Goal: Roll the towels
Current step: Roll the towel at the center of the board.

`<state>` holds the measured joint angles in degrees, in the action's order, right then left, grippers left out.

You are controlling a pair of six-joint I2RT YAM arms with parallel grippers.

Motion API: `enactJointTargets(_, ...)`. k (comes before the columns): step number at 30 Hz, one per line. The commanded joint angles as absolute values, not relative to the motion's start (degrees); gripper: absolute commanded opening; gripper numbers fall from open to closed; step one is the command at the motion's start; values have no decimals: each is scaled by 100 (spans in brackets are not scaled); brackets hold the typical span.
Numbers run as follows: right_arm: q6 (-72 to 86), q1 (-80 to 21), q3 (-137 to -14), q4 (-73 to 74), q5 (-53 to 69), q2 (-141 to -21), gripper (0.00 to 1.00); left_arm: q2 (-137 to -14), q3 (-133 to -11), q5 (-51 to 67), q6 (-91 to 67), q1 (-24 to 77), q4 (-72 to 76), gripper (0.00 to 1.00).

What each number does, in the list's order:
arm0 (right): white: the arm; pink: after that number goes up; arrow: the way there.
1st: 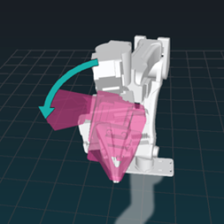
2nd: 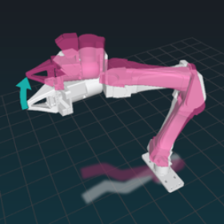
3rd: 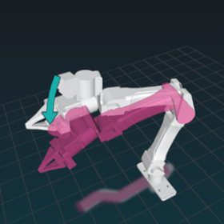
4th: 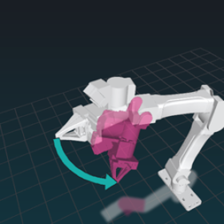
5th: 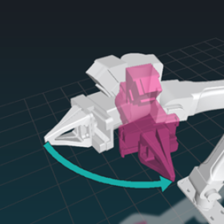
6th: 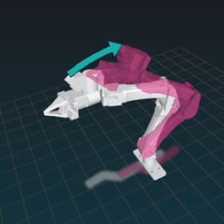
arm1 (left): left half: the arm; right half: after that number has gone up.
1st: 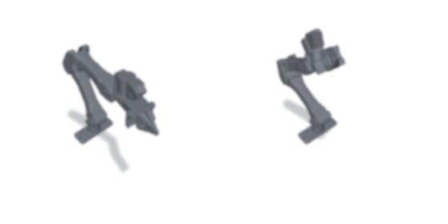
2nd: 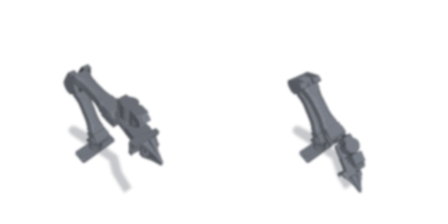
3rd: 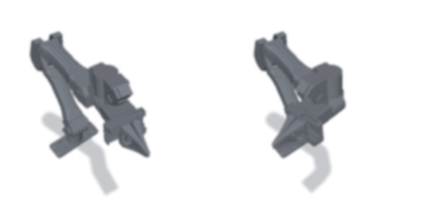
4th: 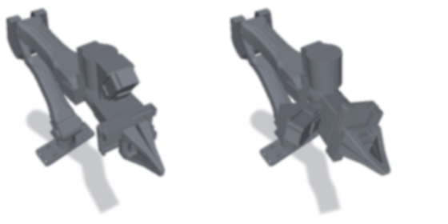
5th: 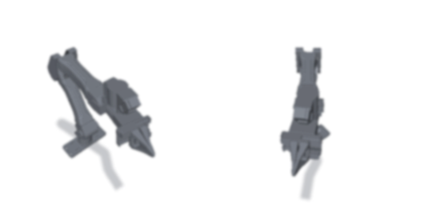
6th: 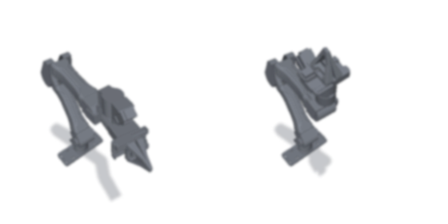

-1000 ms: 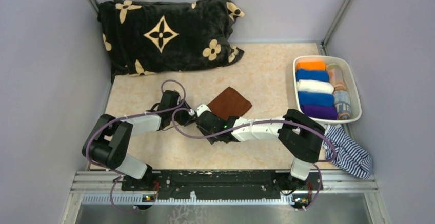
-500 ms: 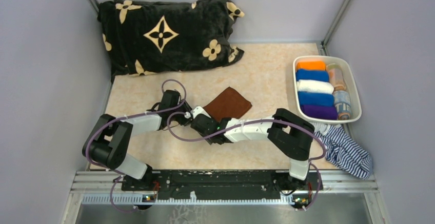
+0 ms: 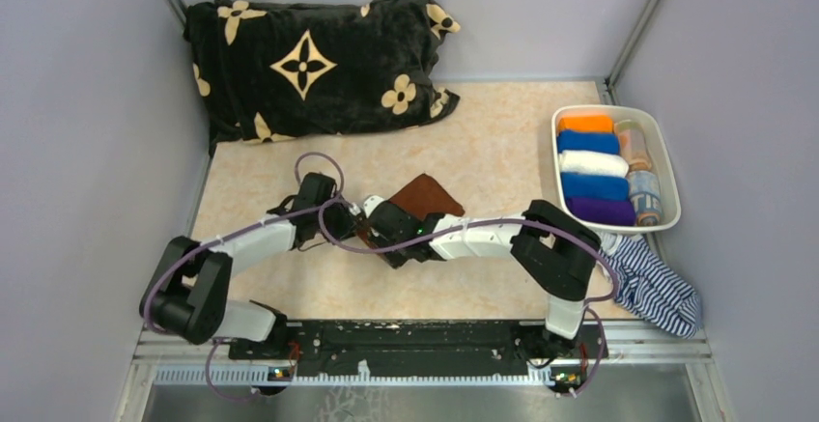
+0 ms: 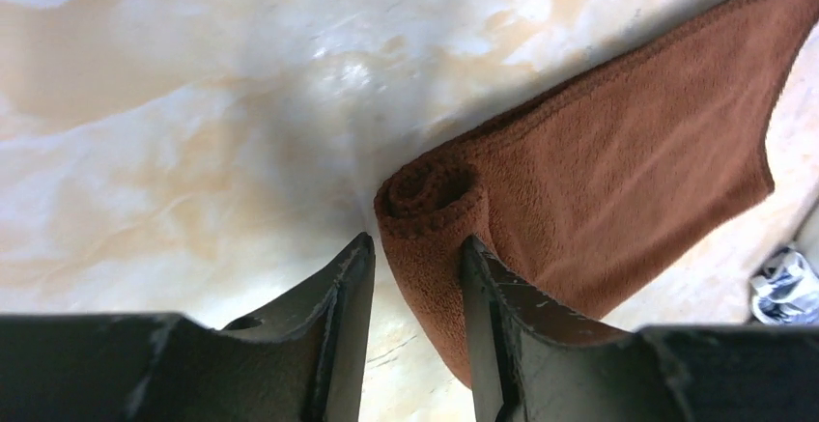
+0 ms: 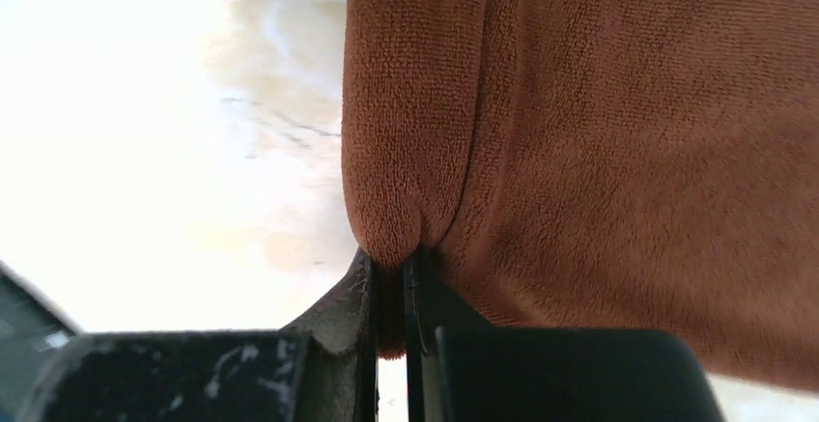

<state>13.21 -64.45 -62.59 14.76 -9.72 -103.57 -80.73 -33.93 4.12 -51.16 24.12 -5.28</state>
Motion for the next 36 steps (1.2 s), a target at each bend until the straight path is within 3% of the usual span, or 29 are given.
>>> enactJointTargets(1, 2089, -6087, -5767, 619, 1890, -10167, 0, -7488, -3314, -162, -4827, 2417, -1539, 47)
enactJointTargets(6, 3031, -5504, -5303, -500, 3206, -10092, 0, -6813, -3328, -204, -4777, 2416, -1946, 58)
enactJointTargets(11, 4628, -4879, -4326, -2769, 4340, -10258, 0, -6079, -3307, -100, -4672, 2416, -2256, 68)
enactJointTargets(23, 7557, -4255, -3335, -6792, 5225, -11598, 0, -5857, -2759, 1013, -4794, 2417, -1476, 69)
enactJointTargets(28, 7408, -4240, -3329, -6585, 5139, -11595, 0, -6442, -2715, 1074, -4796, 2410, -1071, 64)
enactJointTargets(36, 5656, -4246, -3605, -3777, 4521, -10506, 28, -7268, -2592, 982, -4787, 2442, -597, 50)
